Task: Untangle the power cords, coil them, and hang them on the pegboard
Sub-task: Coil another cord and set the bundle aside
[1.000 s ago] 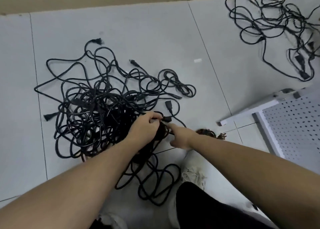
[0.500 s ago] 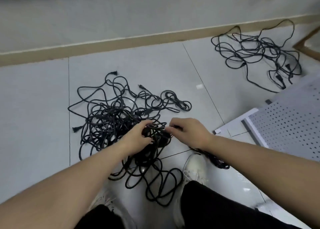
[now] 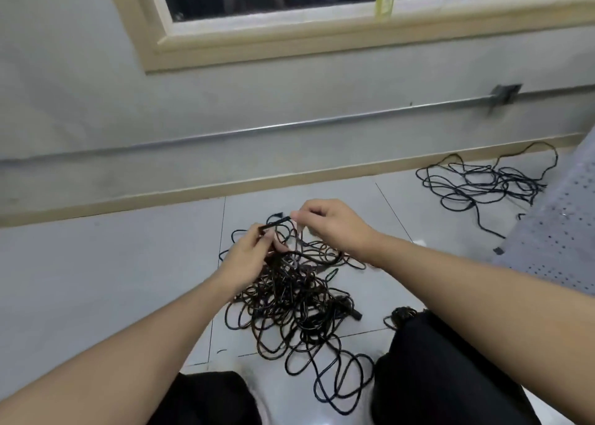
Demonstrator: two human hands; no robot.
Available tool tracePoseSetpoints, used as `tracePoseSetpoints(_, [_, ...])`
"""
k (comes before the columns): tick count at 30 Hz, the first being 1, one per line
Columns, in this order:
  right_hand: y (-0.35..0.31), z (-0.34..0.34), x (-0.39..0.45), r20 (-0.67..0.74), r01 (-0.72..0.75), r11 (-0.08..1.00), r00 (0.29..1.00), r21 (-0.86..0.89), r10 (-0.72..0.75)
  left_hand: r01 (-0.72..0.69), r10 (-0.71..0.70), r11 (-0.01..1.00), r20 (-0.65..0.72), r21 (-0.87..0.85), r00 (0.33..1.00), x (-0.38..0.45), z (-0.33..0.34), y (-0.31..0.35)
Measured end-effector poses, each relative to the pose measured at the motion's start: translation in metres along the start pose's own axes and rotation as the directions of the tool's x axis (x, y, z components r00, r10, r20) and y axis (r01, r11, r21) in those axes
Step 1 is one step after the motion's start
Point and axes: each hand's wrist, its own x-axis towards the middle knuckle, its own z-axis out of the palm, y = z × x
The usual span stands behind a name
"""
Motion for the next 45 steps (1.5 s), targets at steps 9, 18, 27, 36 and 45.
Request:
tracePoseSetpoints(9, [0.003, 0.055, 0.075, 0.021, -0.254, 0.813, 0.958, 0.523, 0.285, -0.03, 0.047, 0.996, 0.193, -0.089, 0.98, 0.011, -0.032, -0.043])
tracePoseSetpoints(18, [0.081, 0.114, 0.108, 0.467, -0.284, 0.948, 0.826, -0.142, 0.317, 0.241, -0.324, 0.556, 0.059, -0.795, 0.944, 0.046, -0.101, -0.03])
tracePoseSetpoints(27, [0.103, 0.11, 0.103, 0.343, -0.047, 0.724, 0.858, -0.688, 0.382, 0.242, -0.433, 0.795, -0.243, -0.556, 0.868, 0.049, -0.145, -0.063])
tracePoseSetpoints(36, [0.061, 0.114, 0.102, 0.266, 0.112, 0.865, 0.964, -0.489, 0.025, 0.305, -0.492, 0.843, -0.404, -0.443, 0.771, 0.044, -0.167, -0.087])
tracePoseSetpoints(45, [0.035, 0.135, 0.106, 0.22, 0.176, 0.929, 0.97, -0.325, -0.107, 0.084, -0.112, 0.943, 0.069, 0.323, 0.991, 0.029, -0.133, -0.041])
